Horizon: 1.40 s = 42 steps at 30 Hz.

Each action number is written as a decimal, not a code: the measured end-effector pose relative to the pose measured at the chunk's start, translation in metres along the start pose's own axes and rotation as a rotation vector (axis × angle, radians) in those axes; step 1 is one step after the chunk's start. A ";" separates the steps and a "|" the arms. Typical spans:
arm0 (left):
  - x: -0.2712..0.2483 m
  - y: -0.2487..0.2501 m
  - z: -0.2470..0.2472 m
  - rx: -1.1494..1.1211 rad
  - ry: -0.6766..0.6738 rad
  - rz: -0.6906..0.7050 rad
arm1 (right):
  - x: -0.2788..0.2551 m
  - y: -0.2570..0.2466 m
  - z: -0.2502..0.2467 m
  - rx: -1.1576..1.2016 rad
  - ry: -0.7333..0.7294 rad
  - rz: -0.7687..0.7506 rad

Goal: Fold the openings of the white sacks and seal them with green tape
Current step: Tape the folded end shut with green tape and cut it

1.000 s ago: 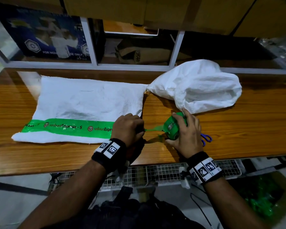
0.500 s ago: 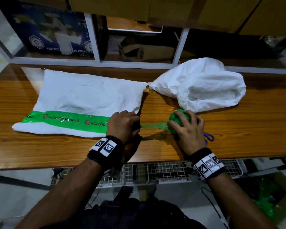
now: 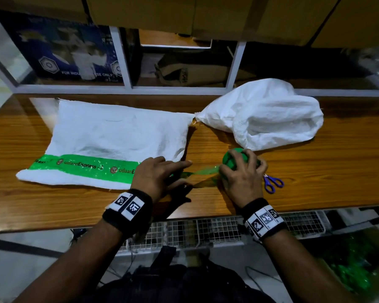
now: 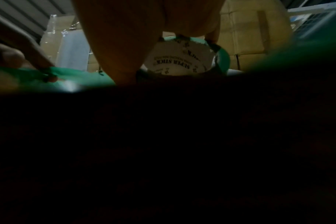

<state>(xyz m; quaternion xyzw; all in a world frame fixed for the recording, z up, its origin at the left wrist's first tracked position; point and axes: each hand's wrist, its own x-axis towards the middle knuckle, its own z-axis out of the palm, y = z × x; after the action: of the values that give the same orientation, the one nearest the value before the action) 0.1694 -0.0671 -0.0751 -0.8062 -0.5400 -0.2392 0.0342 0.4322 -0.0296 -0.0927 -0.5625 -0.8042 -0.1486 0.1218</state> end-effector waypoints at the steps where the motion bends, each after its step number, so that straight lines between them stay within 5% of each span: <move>1: 0.001 0.002 0.001 0.054 -0.029 0.039 | 0.000 -0.001 0.001 -0.025 -0.005 -0.015; 6: 0.010 0.040 0.021 0.080 -0.130 0.191 | -0.004 0.006 0.002 -0.102 -0.072 -0.065; 12: 0.016 0.074 0.054 0.159 -0.484 0.164 | -0.006 0.017 0.004 -0.162 -0.156 -0.160; 31: 0.026 0.084 0.059 0.363 -0.504 0.086 | -0.001 0.022 -0.030 -0.115 -0.287 -0.254; 42: 0.019 0.052 0.061 0.161 -0.394 -0.093 | -0.017 0.045 -0.046 0.054 -0.312 -0.171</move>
<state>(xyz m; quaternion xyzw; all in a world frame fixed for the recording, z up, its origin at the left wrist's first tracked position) 0.2426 -0.0540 -0.1101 -0.8064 -0.5901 -0.0346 -0.0188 0.4812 -0.0469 -0.0521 -0.5047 -0.8620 -0.0474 -0.0025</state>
